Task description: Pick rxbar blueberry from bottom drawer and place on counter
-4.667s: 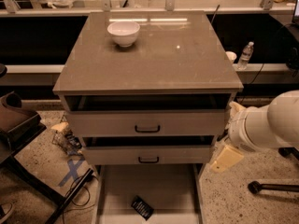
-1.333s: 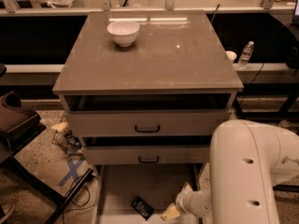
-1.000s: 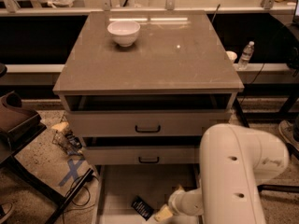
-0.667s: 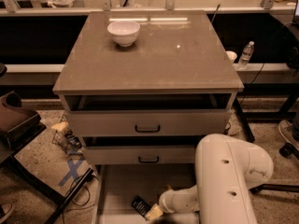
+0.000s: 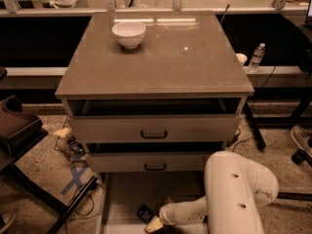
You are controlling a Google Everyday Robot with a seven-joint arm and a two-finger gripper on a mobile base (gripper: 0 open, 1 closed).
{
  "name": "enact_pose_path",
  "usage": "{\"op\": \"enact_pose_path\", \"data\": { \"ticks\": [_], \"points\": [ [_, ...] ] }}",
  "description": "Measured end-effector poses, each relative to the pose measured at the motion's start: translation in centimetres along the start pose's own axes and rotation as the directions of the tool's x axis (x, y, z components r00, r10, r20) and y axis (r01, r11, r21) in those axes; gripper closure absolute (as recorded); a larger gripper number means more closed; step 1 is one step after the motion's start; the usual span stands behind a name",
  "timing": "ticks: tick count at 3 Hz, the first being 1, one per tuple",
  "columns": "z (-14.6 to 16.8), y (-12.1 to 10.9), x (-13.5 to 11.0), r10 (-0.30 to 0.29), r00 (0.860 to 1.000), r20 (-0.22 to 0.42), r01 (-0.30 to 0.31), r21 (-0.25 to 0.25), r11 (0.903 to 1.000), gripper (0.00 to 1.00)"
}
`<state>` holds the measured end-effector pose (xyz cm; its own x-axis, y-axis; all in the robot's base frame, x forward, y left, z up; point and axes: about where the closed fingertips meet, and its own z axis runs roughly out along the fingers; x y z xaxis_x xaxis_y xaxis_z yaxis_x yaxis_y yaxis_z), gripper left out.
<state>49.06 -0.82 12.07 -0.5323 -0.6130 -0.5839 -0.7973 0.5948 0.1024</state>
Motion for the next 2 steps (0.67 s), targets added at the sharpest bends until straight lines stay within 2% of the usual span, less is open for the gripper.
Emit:
{"op": "enact_pose_path", "data": {
  "ticks": [1, 2],
  "points": [
    [1.7, 1.2, 0.3, 0.008, 1.0, 0.006, -0.008, -0.008, 0.9999, 0.0],
    [3.4, 2.0, 0.8, 0.006, 1.0, -0.002, -0.006, -0.001, 1.0, 0.18]
  ]
}}
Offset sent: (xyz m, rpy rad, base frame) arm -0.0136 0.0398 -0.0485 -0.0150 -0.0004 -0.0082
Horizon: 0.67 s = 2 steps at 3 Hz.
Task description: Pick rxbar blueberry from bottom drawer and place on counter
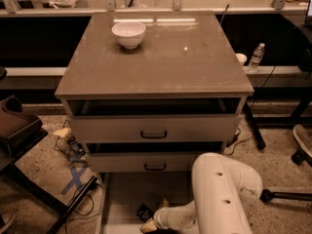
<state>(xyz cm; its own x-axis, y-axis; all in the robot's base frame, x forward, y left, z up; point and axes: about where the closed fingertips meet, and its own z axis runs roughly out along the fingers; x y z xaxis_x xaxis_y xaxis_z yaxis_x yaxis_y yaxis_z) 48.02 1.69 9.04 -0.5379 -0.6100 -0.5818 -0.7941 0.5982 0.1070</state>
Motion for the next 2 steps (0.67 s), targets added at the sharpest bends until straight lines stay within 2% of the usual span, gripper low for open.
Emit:
{"op": "enact_pose_path", "data": {
  "ticks": [1, 2],
  "points": [
    [-0.08, 0.27, -0.16, -0.001, 1.0, -0.003, 0.001, 0.001, 1.0, 0.49],
    [-0.52, 0.33, -0.48, -0.001, 1.0, -0.003, 0.001, 0.001, 1.0, 0.72]
  ]
}}
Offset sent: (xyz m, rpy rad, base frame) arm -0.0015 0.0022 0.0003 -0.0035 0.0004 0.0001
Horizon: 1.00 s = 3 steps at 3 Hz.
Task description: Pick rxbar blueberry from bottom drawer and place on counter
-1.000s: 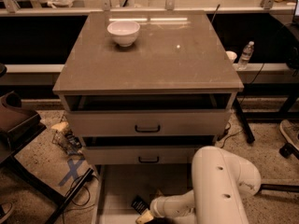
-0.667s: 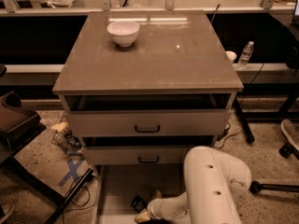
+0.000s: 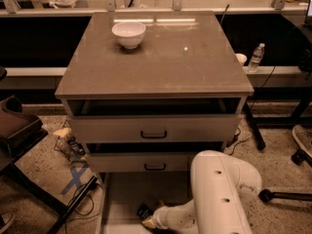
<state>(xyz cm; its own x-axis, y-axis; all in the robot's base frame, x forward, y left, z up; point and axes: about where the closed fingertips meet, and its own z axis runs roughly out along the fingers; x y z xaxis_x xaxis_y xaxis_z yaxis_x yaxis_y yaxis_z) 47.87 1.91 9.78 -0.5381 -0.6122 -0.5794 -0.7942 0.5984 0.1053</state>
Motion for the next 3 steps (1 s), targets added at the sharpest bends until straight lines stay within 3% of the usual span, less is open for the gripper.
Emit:
{"op": "enact_pose_path", "data": {
  "ticks": [1, 3],
  "points": [
    [-0.88, 0.12, -0.63, 0.0, 1.0, 0.0, 0.0, 0.0, 1.0, 1.0],
    [-0.88, 0.13, -0.64, 0.0, 1.0, 0.0, 0.0, 0.0, 1.0, 1.0]
  ]
}}
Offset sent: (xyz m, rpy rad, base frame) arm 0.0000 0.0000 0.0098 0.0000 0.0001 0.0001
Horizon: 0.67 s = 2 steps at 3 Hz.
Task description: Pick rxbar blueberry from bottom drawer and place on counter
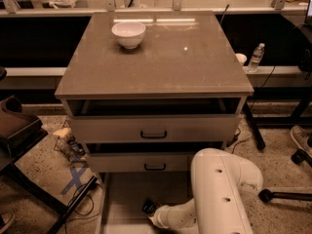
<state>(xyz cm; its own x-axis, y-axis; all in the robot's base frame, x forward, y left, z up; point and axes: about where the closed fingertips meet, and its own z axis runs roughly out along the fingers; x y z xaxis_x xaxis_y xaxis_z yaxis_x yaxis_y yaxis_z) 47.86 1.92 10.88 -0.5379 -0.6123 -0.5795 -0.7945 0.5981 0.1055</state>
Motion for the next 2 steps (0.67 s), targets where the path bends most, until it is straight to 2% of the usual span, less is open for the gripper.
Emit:
{"op": "enact_pose_path", "data": {
  "ticks": [1, 2],
  "points": [
    [-0.4, -0.1, -0.2, -0.001, 1.0, 0.002, 0.001, -0.002, 1.0, 1.0],
    [-6.4, -0.9, -2.8, -0.01, 1.0, 0.027, 0.011, -0.031, 0.9995, 1.0]
  ]
}}
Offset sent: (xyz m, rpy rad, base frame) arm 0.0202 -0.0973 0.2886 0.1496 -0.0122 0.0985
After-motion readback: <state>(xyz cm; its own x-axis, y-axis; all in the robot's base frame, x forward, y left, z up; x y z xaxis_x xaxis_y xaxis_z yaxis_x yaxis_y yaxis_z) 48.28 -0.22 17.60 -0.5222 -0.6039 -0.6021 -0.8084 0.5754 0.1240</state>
